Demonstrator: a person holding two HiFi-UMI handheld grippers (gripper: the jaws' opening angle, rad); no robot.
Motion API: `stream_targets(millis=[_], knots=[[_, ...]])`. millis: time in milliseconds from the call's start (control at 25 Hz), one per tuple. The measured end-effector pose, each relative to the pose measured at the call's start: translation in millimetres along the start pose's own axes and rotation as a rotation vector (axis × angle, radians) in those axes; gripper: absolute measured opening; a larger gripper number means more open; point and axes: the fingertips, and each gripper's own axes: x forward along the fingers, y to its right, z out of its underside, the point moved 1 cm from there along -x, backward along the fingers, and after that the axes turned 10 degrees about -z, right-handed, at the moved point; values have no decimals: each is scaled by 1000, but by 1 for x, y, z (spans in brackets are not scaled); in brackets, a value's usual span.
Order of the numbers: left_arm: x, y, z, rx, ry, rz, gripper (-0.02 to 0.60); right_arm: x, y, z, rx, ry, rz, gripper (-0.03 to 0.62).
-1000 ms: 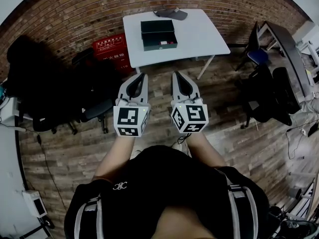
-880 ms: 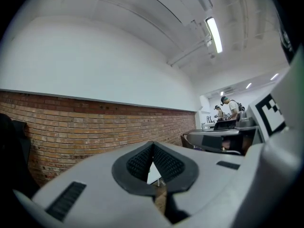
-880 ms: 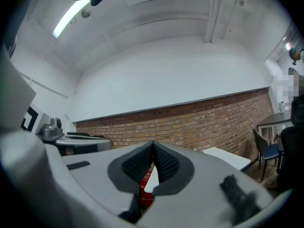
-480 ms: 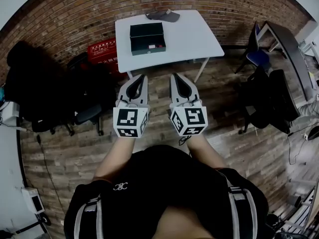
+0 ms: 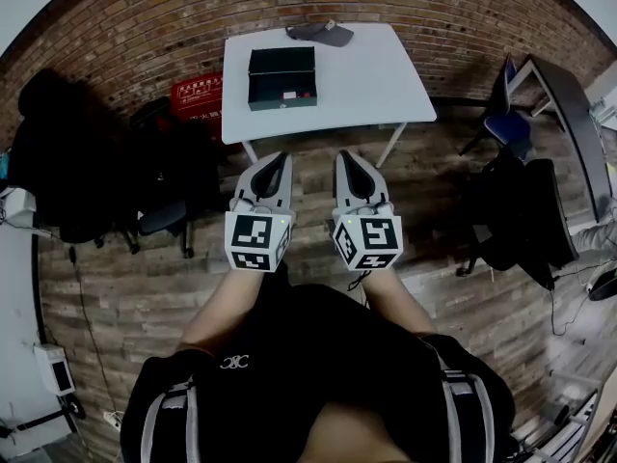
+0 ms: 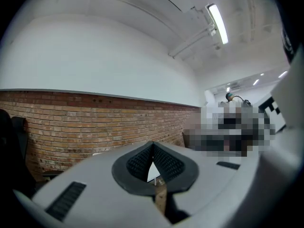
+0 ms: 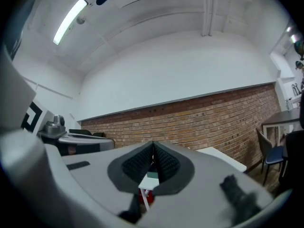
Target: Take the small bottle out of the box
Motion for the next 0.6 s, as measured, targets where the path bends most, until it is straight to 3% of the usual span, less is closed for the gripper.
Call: stream_targets(millis=[600], knots=[[136, -43, -10, -30, 16, 68, 12, 115, 61, -10, -34, -9, 19, 31]])
